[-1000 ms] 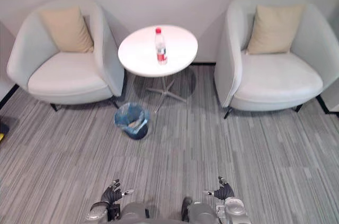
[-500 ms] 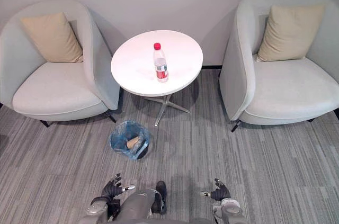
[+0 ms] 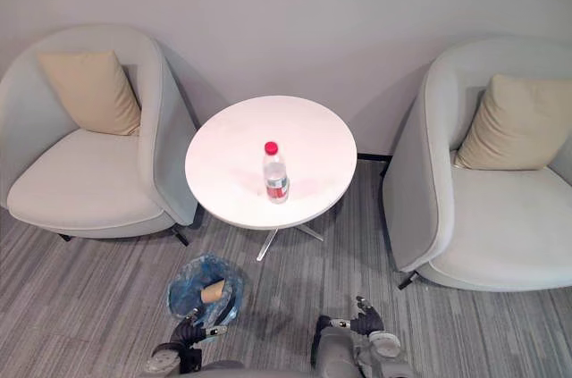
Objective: Gather rubbish on tea table into small bin, then transfer packed bag to large trash can.
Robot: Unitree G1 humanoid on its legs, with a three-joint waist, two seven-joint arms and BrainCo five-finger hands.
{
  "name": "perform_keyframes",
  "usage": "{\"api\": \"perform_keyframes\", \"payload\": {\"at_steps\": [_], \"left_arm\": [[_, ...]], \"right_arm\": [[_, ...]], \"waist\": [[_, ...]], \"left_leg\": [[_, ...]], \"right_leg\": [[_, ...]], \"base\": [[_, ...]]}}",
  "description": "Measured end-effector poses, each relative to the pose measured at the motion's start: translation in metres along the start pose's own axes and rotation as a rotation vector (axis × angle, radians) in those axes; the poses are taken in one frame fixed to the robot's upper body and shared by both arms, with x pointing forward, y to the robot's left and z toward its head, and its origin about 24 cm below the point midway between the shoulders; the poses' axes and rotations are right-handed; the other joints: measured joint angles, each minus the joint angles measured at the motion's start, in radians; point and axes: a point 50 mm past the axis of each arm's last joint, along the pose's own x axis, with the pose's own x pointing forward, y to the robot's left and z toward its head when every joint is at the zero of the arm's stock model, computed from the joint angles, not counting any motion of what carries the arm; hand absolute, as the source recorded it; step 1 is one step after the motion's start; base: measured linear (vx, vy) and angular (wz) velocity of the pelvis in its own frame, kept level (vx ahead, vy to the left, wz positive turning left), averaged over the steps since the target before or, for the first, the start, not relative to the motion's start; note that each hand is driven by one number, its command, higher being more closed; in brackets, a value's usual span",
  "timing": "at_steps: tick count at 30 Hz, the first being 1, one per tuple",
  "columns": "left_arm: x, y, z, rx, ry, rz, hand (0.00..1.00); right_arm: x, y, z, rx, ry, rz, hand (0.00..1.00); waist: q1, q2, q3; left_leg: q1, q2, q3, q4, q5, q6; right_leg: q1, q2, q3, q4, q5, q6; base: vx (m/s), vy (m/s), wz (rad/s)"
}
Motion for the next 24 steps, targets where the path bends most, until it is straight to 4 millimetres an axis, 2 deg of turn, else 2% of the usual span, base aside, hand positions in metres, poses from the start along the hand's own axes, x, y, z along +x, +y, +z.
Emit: {"api": "perform_keyframes", "payload": {"at_steps": [1,3,4,5,7,9,11,12,13,14,16,18,24], "left_arm": [[0.000,0.000,0.000,-0.002,0.000,0.001,0.00],[0.001,-0.002,0.004,-0.045,-0.011,0.000,0.00],[0.002,-0.004,0.004,-0.066,-0.013,-0.002,0.00],[0.001,-0.011,0.006,-0.088,-0.023,-0.014,0.00],[0.000,-0.014,0.005,-0.090,-0.026,-0.021,0.00],[0.000,-0.014,0.004,-0.088,-0.024,-0.022,0.00],[-0.001,-0.014,0.003,-0.090,-0.020,-0.019,0.00],[-0.001,-0.015,0.003,-0.089,-0.020,-0.021,0.00],[-0.001,-0.015,0.001,-0.083,-0.014,-0.025,0.00],[-0.002,-0.013,-0.001,-0.079,-0.007,-0.020,0.00],[-0.001,-0.008,-0.001,-0.061,-0.006,-0.012,0.00],[-0.001,-0.006,-0.001,-0.058,-0.005,-0.008,0.00],[-0.002,-0.002,-0.007,-0.050,0.020,-0.001,0.00]], "right_arm": [[0.000,-0.001,0.000,0.007,0.001,-0.004,0.00],[-0.003,-0.006,-0.008,0.039,0.018,-0.029,0.00],[-0.004,-0.007,-0.011,0.038,0.027,-0.033,0.00],[-0.006,-0.008,-0.016,0.038,0.032,-0.038,0.00],[-0.007,-0.008,-0.018,0.046,0.035,-0.042,0.00],[-0.007,-0.008,-0.018,0.048,0.040,-0.040,0.00],[-0.006,-0.006,-0.016,0.052,0.039,-0.037,0.00],[-0.006,-0.007,-0.017,0.056,0.041,-0.040,0.00],[-0.007,-0.010,-0.018,0.057,0.048,-0.048,0.00],[-0.007,-0.008,-0.019,0.061,0.051,-0.044,0.00],[-0.007,-0.001,-0.019,0.073,0.052,-0.035,0.00],[-0.007,0.004,-0.020,0.078,0.054,-0.029,0.00],[-0.007,0.006,-0.020,0.055,0.056,-0.018,0.00]], "waist": [[-0.005,0.001,0.000],[-0.016,0.011,0.002],[-0.015,0.014,0.003],[-0.005,0.020,0.005],[-0.002,0.022,0.007],[0.000,0.028,0.006],[-0.001,0.028,0.006],[0.001,0.032,0.003],[0.003,0.043,-0.003],[0.004,0.041,-0.007],[0.002,0.013,-0.013],[0.004,0.004,-0.017],[0.006,0.004,-0.027]], "left_leg": [[0.000,0.007,-0.010,0.006,0.001,-0.002],[-0.011,0.049,-0.042,0.119,-0.010,-0.036],[-0.043,0.070,-0.044,0.216,-0.013,-0.063],[-0.125,0.119,-0.014,0.440,-0.006,-0.091],[-0.180,0.163,0.037,0.520,-0.011,-0.084],[-0.220,0.159,0.070,0.451,-0.014,-0.079],[-0.245,0.116,0.047,0.295,-0.012,-0.082],[-0.250,0.082,0.003,0.163,0.022,-0.102],[-0.233,0.063,-0.007,0.114,0.120,-0.082],[-0.217,0.055,0.003,0.100,0.123,-0.080],[-0.181,0.032,0.017,0.059,0.128,-0.065],[-0.175,0.022,0.026,0.041,0.130,-0.060],[-0.140,-0.004,0.037,-0.030,0.153,-0.041]], "right_leg": [[0.005,0.001,-0.015,0.007,-0.018,-0.006],[0.077,0.020,-0.075,-0.012,-0.053,-0.029],[0.121,0.032,-0.094,-0.034,-0.066,-0.034],[0.198,0.056,-0.121,-0.079,-0.079,-0.047],[0.245,0.074,-0.136,-0.118,-0.079,-0.048],[0.273,0.066,-0.137,-0.145,-0.078,-0.045],[0.280,0.044,-0.125,-0.144,-0.084,-0.034],[0.282,0.033,-0.116,-0.135,-0.087,-0.021],[0.288,0.042,-0.088,-0.130,-0.094,-0.006],[0.295,0.035,-0.074,-0.136,-0.091,0.001],[0.307,0.010,-0.052,-0.158,-0.092,0.016],[0.304,0.003,-0.035,-0.163,-0.090,0.018],[0.307,-0.009,-0.008,-0.183,-0.089,0.027]], "base": [[0.33,-0.292,0.48],[0.26,-0.239,0.63],[0.27,-0.228,0.62],[0.25,-0.203,0.54],[0.15,-0.102,0.29],[0.13,-0.023,0.02],[0.18,0.068,-0.14],[0.18,0.121,-0.29],[0.18,0.112,-0.30],[0.18,0.110,-0.25],[0.15,0.101,-0.11],[0.09,0.091,-0.06],[0.03,0.042,-0.04]]}}
